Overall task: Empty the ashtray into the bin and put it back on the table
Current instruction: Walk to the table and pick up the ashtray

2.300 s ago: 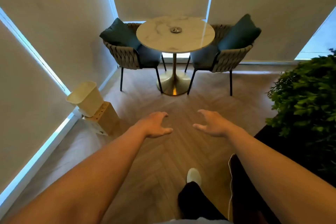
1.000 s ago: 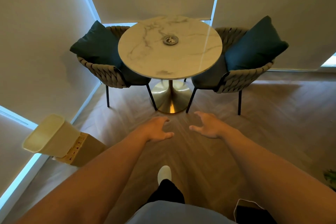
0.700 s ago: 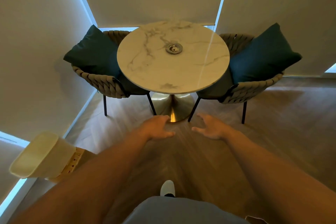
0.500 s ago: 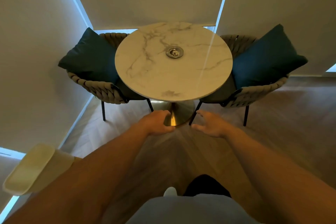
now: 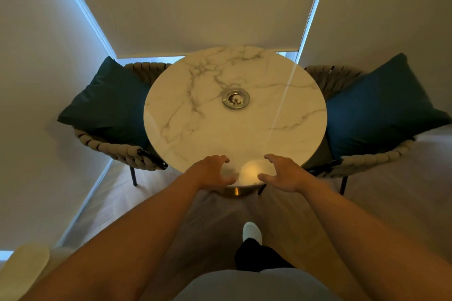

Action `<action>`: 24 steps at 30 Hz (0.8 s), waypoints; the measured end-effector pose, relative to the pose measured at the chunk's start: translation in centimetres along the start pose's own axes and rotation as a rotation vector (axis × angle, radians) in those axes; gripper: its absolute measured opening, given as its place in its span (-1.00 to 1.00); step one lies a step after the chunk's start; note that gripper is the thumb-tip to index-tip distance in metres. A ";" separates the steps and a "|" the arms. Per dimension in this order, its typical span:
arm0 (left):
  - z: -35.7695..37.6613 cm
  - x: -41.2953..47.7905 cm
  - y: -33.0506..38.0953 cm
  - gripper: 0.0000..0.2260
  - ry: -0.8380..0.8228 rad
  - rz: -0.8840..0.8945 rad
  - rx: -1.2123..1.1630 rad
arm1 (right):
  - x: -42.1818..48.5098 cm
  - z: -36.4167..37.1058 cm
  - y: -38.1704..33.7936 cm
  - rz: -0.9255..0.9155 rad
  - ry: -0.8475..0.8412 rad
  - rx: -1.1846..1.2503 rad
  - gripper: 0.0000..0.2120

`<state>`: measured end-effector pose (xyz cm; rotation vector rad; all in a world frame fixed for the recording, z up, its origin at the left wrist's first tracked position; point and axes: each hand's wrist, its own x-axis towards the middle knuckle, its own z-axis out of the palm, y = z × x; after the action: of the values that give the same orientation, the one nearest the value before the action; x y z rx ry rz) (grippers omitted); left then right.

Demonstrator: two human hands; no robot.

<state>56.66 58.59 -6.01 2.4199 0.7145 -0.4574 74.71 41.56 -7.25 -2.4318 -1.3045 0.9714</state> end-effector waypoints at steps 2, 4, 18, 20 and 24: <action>-1.6 2.4 0.0 -0.33 0.011 -0.028 0.003 | 2.4 -1.9 0.4 -0.011 -0.017 0.006 -0.23; -3.1 4.5 0.2 -0.32 0.019 -0.049 -0.003 | 4.8 -3.8 0.7 -0.030 -0.025 0.007 -0.23; -10.4 16.0 -3.4 -0.35 0.072 -0.051 -0.020 | 17.5 -10.6 1.0 -0.003 0.015 0.060 -0.25; -11.1 17.5 -4.5 -0.36 0.108 -0.025 -0.051 | 18.9 -11.0 0.8 0.029 0.011 0.049 -0.25; -11.9 21.3 -7.4 -0.39 0.158 0.050 -0.100 | 22.1 -11.0 0.3 0.087 0.028 0.043 -0.25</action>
<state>71.28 79.14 -9.68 2.3918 0.7243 -0.2066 90.60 60.44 -9.00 -2.4788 -1.1656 0.9730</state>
